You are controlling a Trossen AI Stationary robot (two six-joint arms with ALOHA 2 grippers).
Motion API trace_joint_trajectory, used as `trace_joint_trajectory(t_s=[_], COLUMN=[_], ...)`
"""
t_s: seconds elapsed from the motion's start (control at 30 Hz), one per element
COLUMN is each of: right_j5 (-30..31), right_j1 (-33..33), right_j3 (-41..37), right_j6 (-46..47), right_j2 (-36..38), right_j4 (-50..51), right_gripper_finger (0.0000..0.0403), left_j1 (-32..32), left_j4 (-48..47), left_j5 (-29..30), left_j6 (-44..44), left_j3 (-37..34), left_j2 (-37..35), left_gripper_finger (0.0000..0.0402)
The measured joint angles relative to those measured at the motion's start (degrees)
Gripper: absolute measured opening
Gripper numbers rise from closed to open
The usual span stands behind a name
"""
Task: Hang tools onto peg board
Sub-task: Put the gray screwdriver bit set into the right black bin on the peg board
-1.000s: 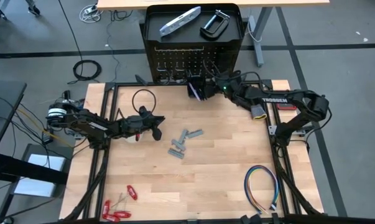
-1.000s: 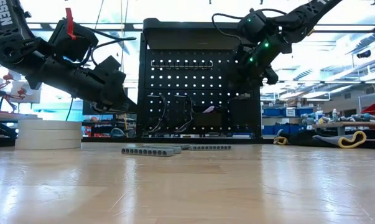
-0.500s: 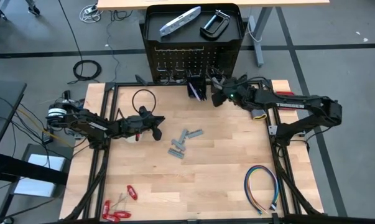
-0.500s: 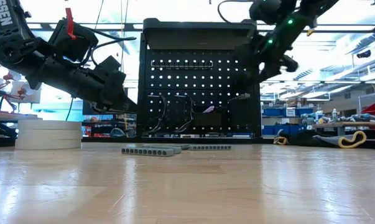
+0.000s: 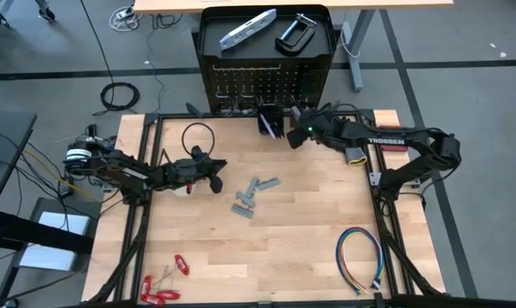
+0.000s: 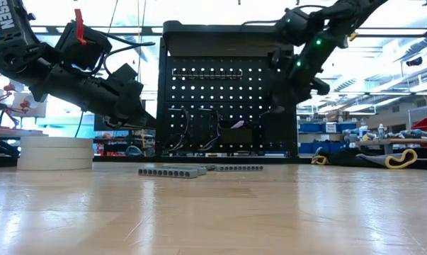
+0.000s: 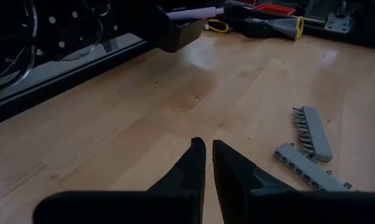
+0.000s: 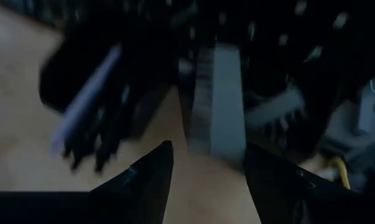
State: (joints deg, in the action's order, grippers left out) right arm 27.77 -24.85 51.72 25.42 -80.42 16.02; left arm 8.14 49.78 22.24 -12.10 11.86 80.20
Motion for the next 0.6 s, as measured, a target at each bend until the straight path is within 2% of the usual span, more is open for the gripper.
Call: trace_joint_trajectory(t_s=[0.1,0.33,0.6], right_j5=[0.6,1.1,-0.5], right_j1=[-0.5,-0.8,-0.8], right_j3=[0.0,0.0,0.0], right_j6=[-0.6,-0.1,-0.3], right_j2=[2.0,4.5,4.5], right_j4=[-2.9,-1.4,10.9], right_gripper_finger=[0.0200,0.0199,0.0197], left_j1=[0.0,0.0,0.0], left_j4=[0.0,0.0,0.0], left_j5=[0.0,0.0,0.0], left_j6=[0.0,0.0,0.0], left_j3=[0.0,0.0,0.0], left_j2=[0.0,0.0,0.0], left_gripper_finger=[0.0035,0.0035,0.0035])
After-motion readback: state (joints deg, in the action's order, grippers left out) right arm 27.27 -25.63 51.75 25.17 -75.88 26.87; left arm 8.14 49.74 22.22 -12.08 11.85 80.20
